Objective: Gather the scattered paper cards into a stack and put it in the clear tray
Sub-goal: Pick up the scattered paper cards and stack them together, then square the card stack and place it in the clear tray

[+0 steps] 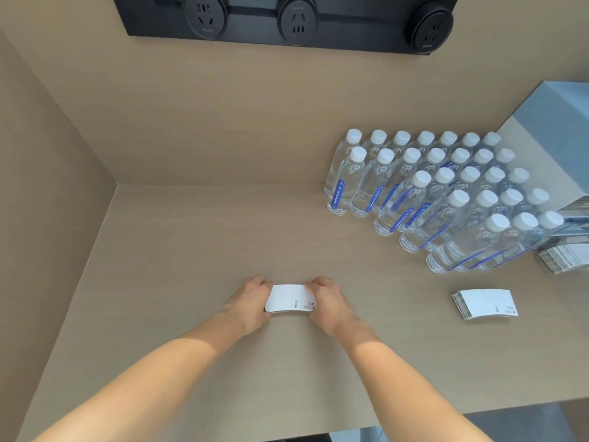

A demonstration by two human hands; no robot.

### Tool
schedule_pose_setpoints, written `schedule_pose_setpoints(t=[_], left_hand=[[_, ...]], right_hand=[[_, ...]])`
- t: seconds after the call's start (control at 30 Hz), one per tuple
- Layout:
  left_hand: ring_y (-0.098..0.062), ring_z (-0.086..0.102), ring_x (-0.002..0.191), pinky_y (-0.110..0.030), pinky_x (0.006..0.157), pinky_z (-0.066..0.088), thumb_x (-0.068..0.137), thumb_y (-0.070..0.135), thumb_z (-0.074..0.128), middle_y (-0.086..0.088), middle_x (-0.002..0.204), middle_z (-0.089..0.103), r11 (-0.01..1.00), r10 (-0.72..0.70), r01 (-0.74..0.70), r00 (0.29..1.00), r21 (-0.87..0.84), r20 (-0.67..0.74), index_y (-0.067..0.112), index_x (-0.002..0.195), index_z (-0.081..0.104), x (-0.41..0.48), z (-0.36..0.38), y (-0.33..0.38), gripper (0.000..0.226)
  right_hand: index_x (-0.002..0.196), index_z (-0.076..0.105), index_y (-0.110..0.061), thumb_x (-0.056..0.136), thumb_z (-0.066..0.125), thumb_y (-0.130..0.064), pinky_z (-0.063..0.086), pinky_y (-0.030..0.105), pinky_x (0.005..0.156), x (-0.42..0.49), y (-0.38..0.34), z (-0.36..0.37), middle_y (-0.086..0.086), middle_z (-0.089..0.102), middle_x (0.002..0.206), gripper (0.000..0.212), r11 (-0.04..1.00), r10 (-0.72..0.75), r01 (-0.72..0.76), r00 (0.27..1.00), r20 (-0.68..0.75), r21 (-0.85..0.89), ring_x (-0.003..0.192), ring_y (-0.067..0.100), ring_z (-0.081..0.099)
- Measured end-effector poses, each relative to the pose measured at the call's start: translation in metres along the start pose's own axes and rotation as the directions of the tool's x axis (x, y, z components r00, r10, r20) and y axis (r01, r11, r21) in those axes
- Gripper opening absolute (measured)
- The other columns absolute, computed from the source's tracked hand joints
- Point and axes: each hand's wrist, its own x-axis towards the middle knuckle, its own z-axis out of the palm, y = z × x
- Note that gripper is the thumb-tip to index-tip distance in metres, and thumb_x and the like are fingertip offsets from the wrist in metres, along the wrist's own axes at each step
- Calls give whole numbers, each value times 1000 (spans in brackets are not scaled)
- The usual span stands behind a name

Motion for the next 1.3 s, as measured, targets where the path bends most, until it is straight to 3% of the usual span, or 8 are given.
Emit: schedule_pose_setpoints(t=[0.13, 0.27, 0.4, 0.53, 0.77, 0.93, 1.3], left_hand=[[-23, 54, 108, -37, 87, 52, 81, 4, 62, -1, 116, 47, 990, -81, 78, 996, -115, -21, 13, 113, 58, -3, 2, 6, 34], [-25, 56, 102, -35, 85, 51, 77, 0, 65, -3, 113, 49, 970, -132, 112, 988, -218, -78, 13, 98, 57, -6, 8, 8, 26], [-22, 55, 108, -33, 93, 49, 79, 0, 63, -2, 121, 51, 964, -119, 88, 987, -250, -111, 13, 110, 61, -8, 15, 6, 33], [-22, 57, 106, -31, 91, 50, 80, 2, 60, -2, 120, 52, 963, -113, 82, 988, -257, -109, 12, 108, 62, -9, 17, 5, 30], [-23, 56, 101, -31, 78, 52, 78, 4, 62, -1, 114, 48, 987, -123, 122, 992, -108, -2, 10, 101, 59, -7, 5, 9, 24], [-23, 56, 101, -34, 79, 54, 75, 8, 67, -3, 111, 50, 995, -98, 99, 995, -20, 31, 8, 99, 59, -7, -9, 20, 25], [-26, 52, 109, -38, 86, 53, 74, 11, 70, -4, 108, 46, 997, 72, -72, 997, 23, 17, 9, 95, 55, 14, -54, 100, 26]], right_hand=[[110, 64, -18, 75, 64, -5, 53, 35, 86, 5, -2, -5, 2, 55, 115, 37, 999, -7, 7, 1000, -1, -34, 106, 23, 55], [110, 63, -15, 76, 63, -7, 52, 32, 84, 6, -2, -6, 3, 54, 116, 35, 997, -21, 22, 1000, 15, -75, 108, 24, 54], [113, 56, -16, 79, 59, -9, 47, 28, 84, 3, -2, 0, 4, 48, 123, 34, 998, -17, 18, 1000, 10, -56, 110, 24, 50], [116, 50, -14, 81, 52, -3, 48, 31, 89, 3, -3, 0, 4, 43, 126, 37, 997, 54, -53, 999, -9, 52, 101, 25, 55], [107, 59, -9, 74, 62, -1, 52, 30, 83, 0, -1, -5, 5, 48, 119, 34, 999, 31, -30, 999, 30, -41, 98, 27, 58], [104, 61, -9, 71, 69, -4, 50, 26, 80, -13, 3, -17, 2, 47, 117, 34, 999, 9, -8, 999, 39, -33, 96, 25, 57], [102, 63, -8, 68, 73, -10, 54, 32, 81, -48, 35, -98, 6, 52, 112, 35, 999, 43, -46, 993, -113, -25, 93, 29, 61]])
